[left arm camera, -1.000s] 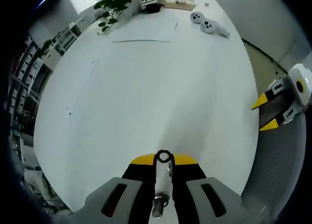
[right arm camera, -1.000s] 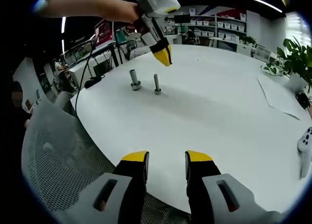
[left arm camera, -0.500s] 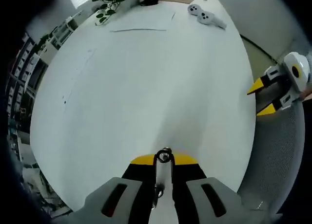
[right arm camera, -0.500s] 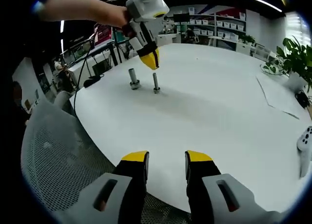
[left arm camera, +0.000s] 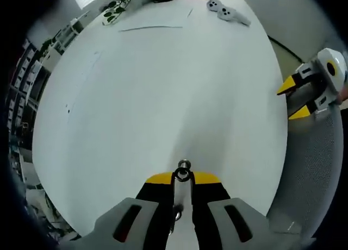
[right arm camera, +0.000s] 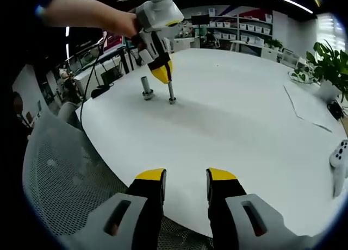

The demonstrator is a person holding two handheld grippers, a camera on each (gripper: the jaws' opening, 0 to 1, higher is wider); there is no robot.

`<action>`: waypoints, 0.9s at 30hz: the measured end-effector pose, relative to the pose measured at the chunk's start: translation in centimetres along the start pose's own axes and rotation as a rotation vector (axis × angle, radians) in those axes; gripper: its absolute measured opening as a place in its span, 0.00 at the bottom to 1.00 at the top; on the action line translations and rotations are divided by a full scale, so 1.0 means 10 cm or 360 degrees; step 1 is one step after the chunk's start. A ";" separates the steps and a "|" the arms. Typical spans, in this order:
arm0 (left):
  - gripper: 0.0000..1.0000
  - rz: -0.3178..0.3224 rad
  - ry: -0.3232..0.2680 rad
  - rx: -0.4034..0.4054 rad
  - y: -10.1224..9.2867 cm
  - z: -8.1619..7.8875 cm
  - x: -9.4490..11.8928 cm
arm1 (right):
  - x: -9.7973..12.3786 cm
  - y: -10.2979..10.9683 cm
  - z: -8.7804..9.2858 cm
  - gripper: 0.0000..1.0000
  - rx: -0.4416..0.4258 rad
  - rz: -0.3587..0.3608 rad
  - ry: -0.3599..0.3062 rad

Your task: Place the washer onto the threaded stud by aligning its center hole with the stud, sliding it down to the base, and recovering from edge contact or off-axis alignment until the washer reaches the visible bottom stop.

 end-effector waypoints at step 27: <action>0.09 0.0017 0.0089 0.0016 0.07 0.07 -0.44 | 0.00 0.01 0.01 0.32 0.0010 0.0002 0.0019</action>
Point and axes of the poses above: the point that each gripper's makers call its tool centre point, and the gripper's own axes: x roughly backward along the fingers, y roughly to its left, z roughly out of its underside, the point moved 10 cm from there along x, roughly backward along the fingers, and after that the axes turned 11 degrees about z, right-handed, at the moved point
